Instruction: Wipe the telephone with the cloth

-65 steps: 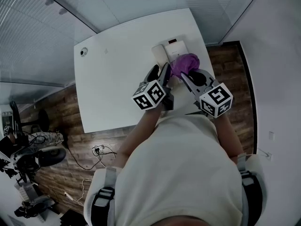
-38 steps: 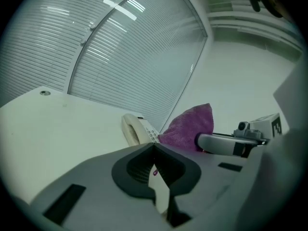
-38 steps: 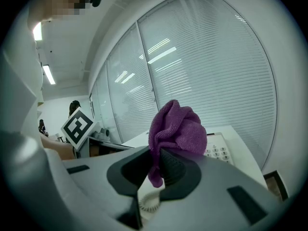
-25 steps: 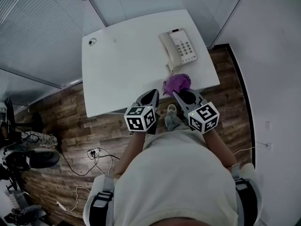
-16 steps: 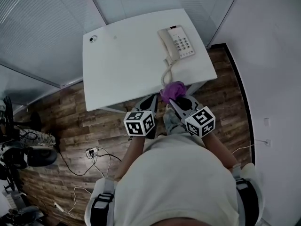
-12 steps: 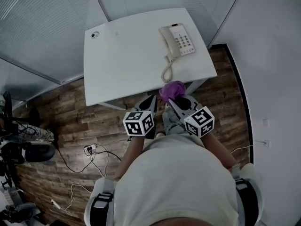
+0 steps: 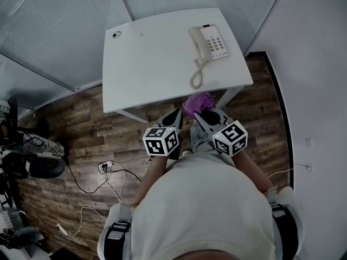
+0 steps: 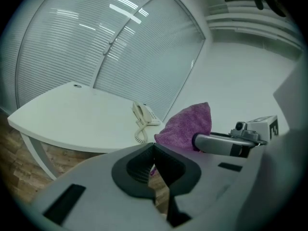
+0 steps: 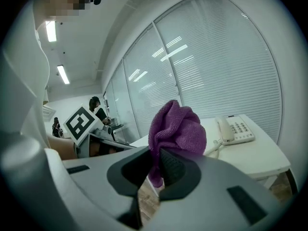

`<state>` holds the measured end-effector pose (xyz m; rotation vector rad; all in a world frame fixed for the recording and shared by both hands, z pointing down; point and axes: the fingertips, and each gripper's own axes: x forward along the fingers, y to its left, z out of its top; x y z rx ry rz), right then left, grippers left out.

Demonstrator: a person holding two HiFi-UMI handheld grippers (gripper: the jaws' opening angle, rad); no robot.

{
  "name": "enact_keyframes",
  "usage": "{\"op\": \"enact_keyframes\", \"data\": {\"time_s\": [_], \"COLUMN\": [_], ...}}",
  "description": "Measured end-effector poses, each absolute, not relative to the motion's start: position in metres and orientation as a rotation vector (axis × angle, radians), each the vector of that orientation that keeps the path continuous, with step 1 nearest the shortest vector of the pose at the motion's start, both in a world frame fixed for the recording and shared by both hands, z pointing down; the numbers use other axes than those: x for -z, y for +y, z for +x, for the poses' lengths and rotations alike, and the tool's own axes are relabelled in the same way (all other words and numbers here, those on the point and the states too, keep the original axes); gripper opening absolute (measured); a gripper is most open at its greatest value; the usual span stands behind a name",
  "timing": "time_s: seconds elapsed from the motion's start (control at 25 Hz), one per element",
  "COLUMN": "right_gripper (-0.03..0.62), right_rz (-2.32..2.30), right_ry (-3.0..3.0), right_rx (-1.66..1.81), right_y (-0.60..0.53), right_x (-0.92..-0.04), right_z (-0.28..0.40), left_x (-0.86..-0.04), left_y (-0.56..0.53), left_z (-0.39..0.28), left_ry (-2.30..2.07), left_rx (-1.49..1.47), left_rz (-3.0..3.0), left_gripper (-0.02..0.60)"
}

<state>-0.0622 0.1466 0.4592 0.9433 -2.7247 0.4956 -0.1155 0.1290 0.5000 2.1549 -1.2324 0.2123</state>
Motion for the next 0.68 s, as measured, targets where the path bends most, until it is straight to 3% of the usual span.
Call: {"op": "enact_keyframes", "data": {"time_s": [0.68], "right_gripper": [0.046], "right_rz": [0.975], "right_ry": [-2.709], "right_rx": [-0.471], "right_y": [0.1453], "right_x": [-0.4584], "right_z": [-0.0606], "left_x": [-0.4962], "left_y": [0.13], "left_z": [-0.1091], "left_ry": [-1.218], "left_rx": [-0.213], "left_rz": [2.18], "left_gripper": [0.021]}}
